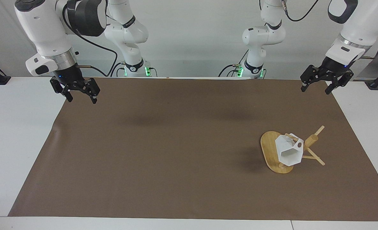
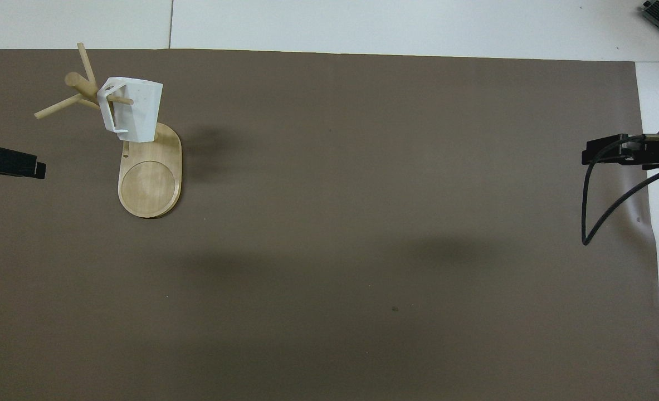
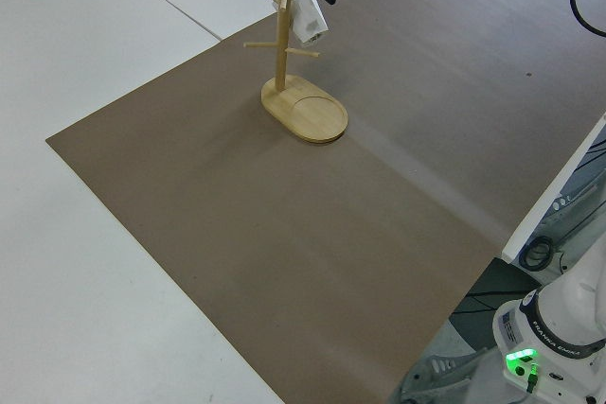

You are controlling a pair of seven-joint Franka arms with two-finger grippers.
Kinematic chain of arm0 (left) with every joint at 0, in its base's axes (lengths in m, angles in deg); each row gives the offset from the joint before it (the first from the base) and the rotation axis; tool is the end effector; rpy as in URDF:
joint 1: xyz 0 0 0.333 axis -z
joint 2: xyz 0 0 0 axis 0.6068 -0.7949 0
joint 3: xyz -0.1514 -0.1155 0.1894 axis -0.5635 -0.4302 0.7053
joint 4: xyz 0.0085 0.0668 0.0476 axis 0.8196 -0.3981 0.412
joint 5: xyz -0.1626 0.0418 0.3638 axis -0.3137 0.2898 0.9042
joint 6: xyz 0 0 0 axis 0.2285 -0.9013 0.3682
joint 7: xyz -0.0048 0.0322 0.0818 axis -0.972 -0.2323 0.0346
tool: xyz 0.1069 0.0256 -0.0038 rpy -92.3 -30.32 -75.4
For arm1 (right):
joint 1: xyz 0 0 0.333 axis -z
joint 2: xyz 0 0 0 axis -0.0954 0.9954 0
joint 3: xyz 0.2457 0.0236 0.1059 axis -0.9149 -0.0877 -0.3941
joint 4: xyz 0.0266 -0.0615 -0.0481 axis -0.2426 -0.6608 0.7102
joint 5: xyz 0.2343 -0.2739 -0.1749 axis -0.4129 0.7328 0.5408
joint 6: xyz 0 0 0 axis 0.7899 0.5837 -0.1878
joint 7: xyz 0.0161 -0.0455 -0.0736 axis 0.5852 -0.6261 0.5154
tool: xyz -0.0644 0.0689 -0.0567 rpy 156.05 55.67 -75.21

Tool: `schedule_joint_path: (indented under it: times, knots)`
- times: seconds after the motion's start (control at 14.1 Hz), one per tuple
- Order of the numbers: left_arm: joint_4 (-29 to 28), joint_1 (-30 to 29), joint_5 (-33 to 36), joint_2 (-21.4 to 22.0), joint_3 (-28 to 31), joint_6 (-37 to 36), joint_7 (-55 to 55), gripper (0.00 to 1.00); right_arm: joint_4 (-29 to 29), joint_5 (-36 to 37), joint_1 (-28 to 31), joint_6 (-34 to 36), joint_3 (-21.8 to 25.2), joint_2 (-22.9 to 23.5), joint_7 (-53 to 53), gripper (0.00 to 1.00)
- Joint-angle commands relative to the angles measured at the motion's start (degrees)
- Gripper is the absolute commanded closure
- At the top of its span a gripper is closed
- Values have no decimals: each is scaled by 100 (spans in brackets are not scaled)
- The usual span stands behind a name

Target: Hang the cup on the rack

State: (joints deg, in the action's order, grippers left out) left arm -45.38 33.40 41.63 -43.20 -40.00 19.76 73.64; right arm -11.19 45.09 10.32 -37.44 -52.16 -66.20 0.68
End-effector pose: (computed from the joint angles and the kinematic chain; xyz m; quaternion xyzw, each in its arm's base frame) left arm 0.5611 -0.0129 0.5853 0.9962 -0.0697 0.0399 0.0322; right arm 0.5826 -0.0341 0.5422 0.9973 -0.0469 0.0565 0.0038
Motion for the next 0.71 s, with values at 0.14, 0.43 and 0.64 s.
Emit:
schedule_joint_path:
  times: [0.14, 0.43, 0.64]
  knots:
    - [71, -17, 0, -36, 69, -3, 51, 0, -126, -39, 34, -33, -11, -103, 135, 0]
    - [334, -9, 140, -89, 78, -187, 42, 0, -126, -39, 34, -33, -11, -103, 135, 0]
    - [467, 35, 175, -107, 60, -267, 33, 0, -126, -47, 34, -33, -20, -103, 135, 0]
